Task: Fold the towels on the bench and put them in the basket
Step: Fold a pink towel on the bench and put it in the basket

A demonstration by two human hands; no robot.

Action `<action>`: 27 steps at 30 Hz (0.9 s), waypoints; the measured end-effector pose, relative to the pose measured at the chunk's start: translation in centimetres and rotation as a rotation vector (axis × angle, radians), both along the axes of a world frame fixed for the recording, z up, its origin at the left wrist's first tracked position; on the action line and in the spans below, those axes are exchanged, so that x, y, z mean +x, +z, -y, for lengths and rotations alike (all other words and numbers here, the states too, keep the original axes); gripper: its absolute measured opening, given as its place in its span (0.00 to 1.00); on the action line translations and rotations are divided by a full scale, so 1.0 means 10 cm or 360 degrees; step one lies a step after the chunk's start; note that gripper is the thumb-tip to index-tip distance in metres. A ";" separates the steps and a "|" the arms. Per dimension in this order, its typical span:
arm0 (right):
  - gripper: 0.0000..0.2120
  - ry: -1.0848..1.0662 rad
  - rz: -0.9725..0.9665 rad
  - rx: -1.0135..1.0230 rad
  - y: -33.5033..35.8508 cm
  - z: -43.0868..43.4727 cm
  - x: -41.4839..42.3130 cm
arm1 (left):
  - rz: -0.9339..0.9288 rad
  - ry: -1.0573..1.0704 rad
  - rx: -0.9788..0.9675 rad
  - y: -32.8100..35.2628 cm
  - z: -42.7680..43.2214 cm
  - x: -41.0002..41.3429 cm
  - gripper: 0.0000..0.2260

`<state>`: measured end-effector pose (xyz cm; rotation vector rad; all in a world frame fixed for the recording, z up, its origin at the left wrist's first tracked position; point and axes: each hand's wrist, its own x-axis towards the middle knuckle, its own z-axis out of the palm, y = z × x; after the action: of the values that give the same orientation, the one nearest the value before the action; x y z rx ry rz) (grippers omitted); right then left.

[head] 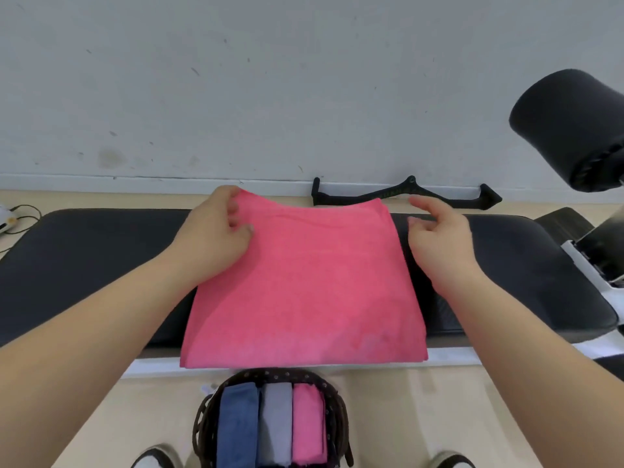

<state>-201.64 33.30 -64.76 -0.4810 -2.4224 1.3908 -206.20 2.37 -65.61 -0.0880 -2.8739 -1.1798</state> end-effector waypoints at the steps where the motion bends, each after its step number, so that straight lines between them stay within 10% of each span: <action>1: 0.18 -0.0008 0.0024 0.0110 0.04 -0.06 0.06 | -0.0094 -0.0124 -0.0234 0.02 -0.04 0.07 0.26; 6: 0.13 0.0492 0.0261 0.0591 0.15 0.00 0.46 | -0.0207 -0.0821 -0.0639 0.10 -0.25 0.54 0.09; 11: 0.40 0.1221 0.0480 0.1236 -0.07 0.36 0.94 | -0.0347 -0.0992 -0.1006 -0.06 -0.26 1.03 0.32; 16: 0.55 0.1208 0.0614 0.1571 -0.31 0.43 1.07 | -0.0535 -0.0996 -0.1384 -0.32 -0.10 1.11 0.37; 27: 0.27 0.0967 -0.0038 0.1455 -0.24 0.81 1.12 | -0.0940 -0.0732 -0.0995 0.04 -0.14 1.32 0.08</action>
<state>-190.46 25.22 -67.19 0.5188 -2.9372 0.2782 -193.02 3.79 -65.20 -0.9641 -2.5921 -0.1504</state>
